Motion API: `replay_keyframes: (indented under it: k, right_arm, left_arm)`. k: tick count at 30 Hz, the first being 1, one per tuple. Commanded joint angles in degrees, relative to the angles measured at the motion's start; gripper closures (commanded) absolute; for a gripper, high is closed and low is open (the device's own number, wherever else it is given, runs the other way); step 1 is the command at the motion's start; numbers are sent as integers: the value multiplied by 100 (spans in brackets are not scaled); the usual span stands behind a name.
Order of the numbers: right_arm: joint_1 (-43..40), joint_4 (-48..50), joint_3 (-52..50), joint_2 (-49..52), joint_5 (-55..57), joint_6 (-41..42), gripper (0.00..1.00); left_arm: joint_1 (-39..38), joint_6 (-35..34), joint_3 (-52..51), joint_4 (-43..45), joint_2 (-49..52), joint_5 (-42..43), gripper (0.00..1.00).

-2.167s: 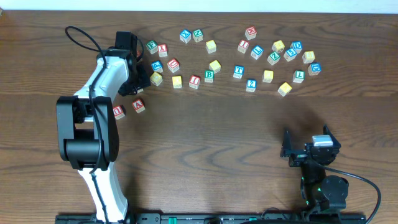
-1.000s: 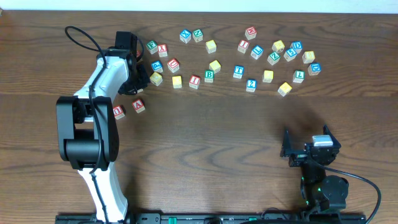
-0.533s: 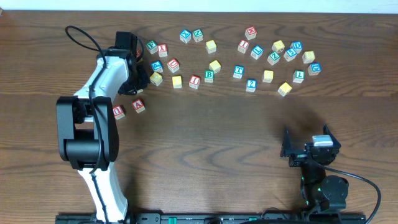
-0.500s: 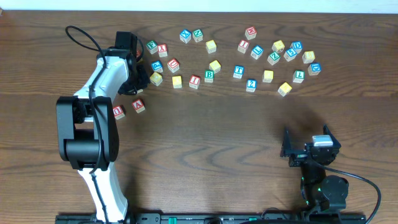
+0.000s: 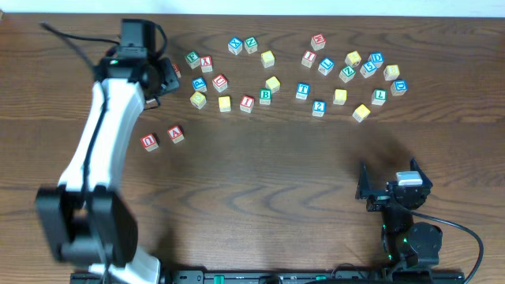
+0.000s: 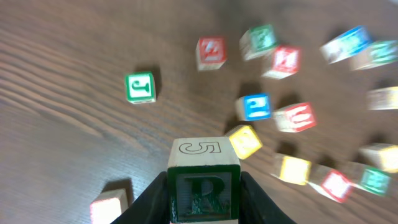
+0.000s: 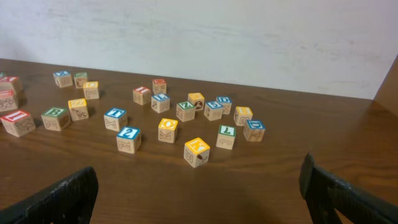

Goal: Spell out ROBOT
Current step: 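Lift the green R block and carry it toward the table center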

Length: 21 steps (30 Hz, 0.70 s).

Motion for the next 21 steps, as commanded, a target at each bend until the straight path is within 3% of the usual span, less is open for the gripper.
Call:
replay_keyframes:
  k: [1,13,21]
  right_arm:
    - [-39,-24,-7,-4,-33,70,1]
    - [-39,-24,-7,-4,-33,70,1]
    - [-39,-24,-7,-4,-31,70,1]
  left_arm:
    - [-105,251,129,-199,-625,28,71]
    - [-1093,413,39,-1445,-1456,-17,75]
    - [-1655,26,-881,-1574,-1451,-13,76]
